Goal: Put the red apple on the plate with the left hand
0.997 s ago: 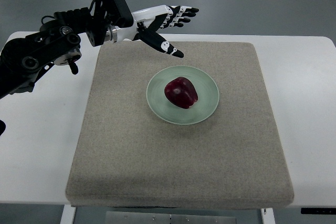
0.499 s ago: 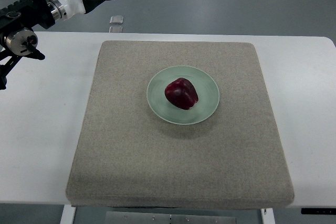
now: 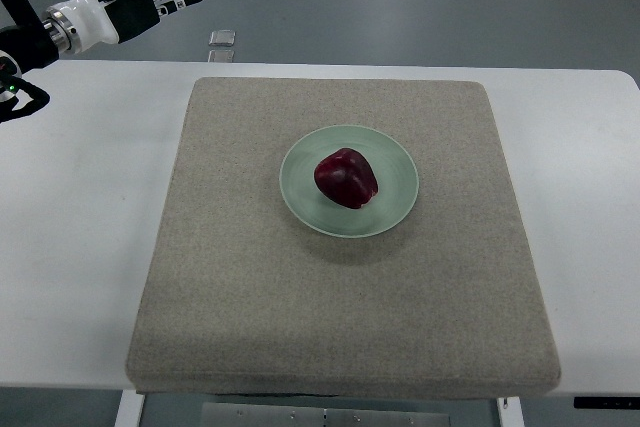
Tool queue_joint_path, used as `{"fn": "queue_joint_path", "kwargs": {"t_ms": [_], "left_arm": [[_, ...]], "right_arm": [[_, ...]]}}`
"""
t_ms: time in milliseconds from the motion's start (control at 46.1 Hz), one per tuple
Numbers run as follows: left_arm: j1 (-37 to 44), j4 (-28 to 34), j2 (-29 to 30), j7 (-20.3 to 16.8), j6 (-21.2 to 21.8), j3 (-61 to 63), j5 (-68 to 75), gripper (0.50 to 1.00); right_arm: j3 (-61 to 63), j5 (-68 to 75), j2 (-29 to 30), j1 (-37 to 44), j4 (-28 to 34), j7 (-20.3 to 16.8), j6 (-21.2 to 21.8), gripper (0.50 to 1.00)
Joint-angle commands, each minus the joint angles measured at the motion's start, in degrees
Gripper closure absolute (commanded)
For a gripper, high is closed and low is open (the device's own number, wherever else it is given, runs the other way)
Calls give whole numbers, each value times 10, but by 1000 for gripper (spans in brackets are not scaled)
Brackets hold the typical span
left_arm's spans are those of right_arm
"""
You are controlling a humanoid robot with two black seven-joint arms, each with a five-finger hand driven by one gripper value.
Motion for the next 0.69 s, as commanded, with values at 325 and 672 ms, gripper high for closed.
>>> {"fn": "queue_joint_path", "kwargs": {"t_ms": [325,672], "left_arm": [[24,0,1,3,-18,-38,-12,501],[27,-3,-1,11,-19,-39,-12,501]], "right_arm": [[0,0,0,0,0,0,0,536],[0,4,0,0,1,0,6,536]]}}
